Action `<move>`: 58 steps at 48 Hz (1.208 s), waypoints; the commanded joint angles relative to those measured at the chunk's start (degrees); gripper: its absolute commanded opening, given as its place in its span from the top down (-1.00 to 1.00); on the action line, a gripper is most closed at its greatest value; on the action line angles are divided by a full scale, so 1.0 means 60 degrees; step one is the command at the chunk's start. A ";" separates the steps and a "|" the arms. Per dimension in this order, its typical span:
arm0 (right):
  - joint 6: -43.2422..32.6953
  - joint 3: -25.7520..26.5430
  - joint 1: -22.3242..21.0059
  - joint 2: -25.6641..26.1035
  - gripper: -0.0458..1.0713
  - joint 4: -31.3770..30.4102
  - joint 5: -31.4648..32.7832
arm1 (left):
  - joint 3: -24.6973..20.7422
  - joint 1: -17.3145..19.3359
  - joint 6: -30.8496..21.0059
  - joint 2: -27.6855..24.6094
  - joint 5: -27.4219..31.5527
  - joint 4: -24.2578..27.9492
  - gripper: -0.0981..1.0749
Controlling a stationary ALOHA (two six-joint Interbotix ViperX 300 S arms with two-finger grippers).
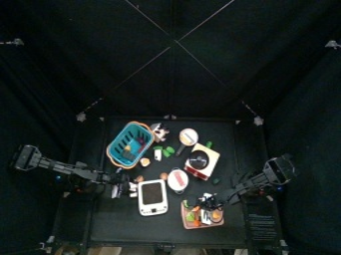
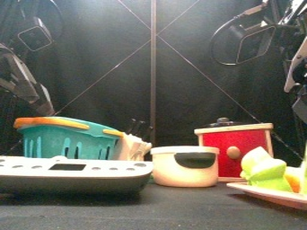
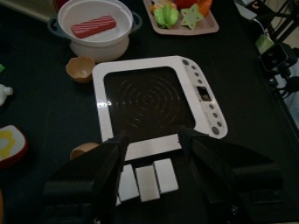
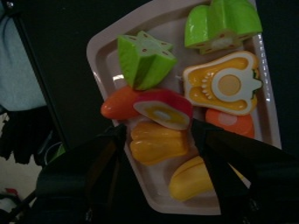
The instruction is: Place apple half in plate
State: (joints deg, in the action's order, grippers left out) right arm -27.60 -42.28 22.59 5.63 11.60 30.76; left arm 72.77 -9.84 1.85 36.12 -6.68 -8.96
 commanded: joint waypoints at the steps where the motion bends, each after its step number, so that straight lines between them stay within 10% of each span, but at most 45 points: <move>1: 0.0015 0.0132 -0.0059 0.0146 -0.74 -0.0029 -0.0015 | -0.0264 -0.0015 0.0000 0.0000 -0.0044 -0.0015 -0.64; 31: 0.0015 0.0044 -0.0835 0.1963 -0.73 -0.2798 -0.0571 | -0.0601 0.0029 0.0015 0.0000 -0.0059 -0.0015 -0.64; 58: 0.0190 -0.1904 -0.3794 0.3428 -0.73 -0.6138 -0.6079 | -0.1260 0.1011 0.0044 -0.0337 -0.0015 0.0000 -0.64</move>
State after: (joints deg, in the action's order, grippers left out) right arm -26.72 -53.35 2.37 25.40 -23.29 -0.62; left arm 67.50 -4.66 1.85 34.54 -6.59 -8.88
